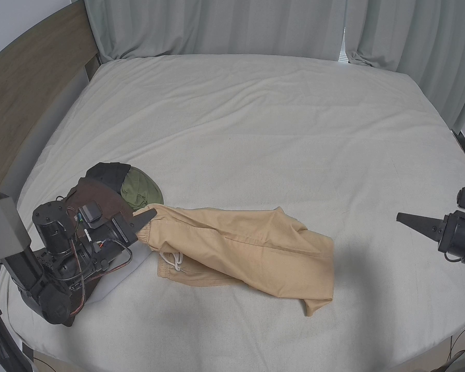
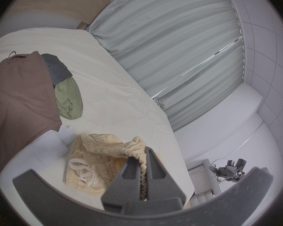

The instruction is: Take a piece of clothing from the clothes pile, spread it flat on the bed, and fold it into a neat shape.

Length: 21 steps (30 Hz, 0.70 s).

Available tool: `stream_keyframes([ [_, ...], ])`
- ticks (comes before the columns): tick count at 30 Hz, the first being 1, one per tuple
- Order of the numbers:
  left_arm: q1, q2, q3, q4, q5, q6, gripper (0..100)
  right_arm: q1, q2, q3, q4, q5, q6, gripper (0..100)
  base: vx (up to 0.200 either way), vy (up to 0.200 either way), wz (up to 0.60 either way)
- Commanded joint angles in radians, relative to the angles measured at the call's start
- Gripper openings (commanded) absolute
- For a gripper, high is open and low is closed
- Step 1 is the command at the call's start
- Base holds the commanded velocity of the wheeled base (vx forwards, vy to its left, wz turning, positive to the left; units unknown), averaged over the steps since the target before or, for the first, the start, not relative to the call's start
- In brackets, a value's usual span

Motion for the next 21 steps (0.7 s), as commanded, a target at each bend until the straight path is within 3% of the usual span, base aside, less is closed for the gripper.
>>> stream_keyframes([
  [1,0.002,0.007,-0.001,0.0,0.0,0.0,0,0.003,0.103,0.017,-0.029,0.001,0.0,100,0.0,0.0,0.0],
  [7,0.008,0.007,-0.007,0.002,0.0,-0.002,0,0.003,0.192,0.013,-0.045,0.001,0.001,100,0.0,0.0,0.0],
  [16,0.021,0.007,-0.01,0.002,0.0,0.0,0,0.007,0.387,0.04,-0.22,0.001,0.011,100,0.0,0.0,0.0],
  [21,0.021,0.007,-0.009,0.002,0.0,0.0,0,0.007,0.447,0.039,-0.251,0.001,0.012,100,0.0,0.0,0.0],
])
